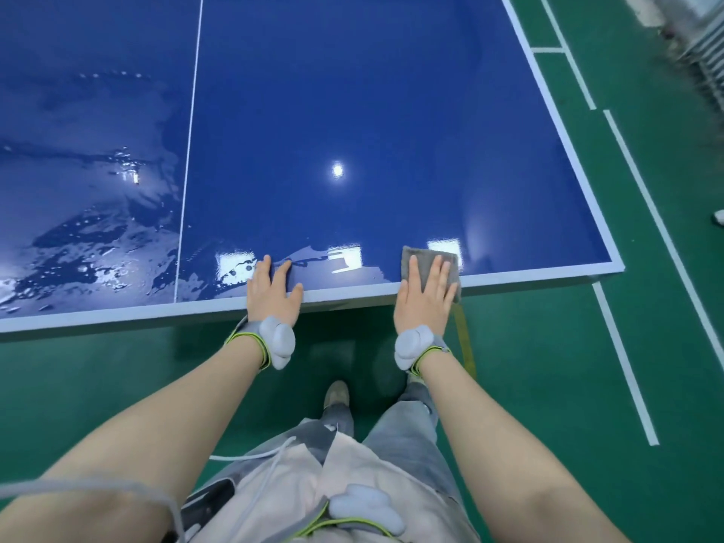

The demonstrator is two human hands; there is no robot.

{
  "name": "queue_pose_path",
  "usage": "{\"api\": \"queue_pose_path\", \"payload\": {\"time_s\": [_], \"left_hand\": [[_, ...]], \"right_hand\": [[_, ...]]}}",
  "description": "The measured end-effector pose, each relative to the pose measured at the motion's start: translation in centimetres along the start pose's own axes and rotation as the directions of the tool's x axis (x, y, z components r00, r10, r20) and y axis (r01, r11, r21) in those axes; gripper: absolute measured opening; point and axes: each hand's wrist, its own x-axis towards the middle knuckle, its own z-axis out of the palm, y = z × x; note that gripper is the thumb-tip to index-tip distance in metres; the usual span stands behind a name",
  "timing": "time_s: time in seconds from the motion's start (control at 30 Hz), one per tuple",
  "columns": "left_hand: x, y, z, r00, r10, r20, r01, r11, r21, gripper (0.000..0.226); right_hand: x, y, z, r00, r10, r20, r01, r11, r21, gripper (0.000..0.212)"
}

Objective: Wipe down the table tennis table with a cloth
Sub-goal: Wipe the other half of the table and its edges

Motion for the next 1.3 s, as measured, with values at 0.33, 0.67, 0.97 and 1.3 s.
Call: {"api": "queue_pose_path", "payload": {"time_s": [0.33,0.67,0.97,1.3], "left_hand": [[-0.1,-1.9,-1.1,1.0,0.001,0.003,-0.002,0.999,0.05,0.052],[-0.2,-1.8,-1.6,0.998,-0.016,0.063,0.012,0.998,0.057,0.051],[0.0,-1.1,-2.1,0.991,-0.09,0.102,0.091,0.996,-0.005,0.047],[-1.3,-1.0,-2.5,0.991,-0.101,0.089,0.11,0.989,-0.095,0.049]], "right_hand": [[-3.8,-8.5,1.9,0.953,-0.296,0.063,0.299,0.953,-0.053,0.049],[-1.8,-5.7,1.0,0.958,-0.256,0.133,0.264,0.963,-0.046,0.056],[-2.6,-10.2,1.6,0.76,-0.585,0.284,0.621,0.782,-0.052,0.05],[2.5,-7.9,0.1,0.805,-0.535,0.257,0.567,0.821,-0.068,0.053]]}}
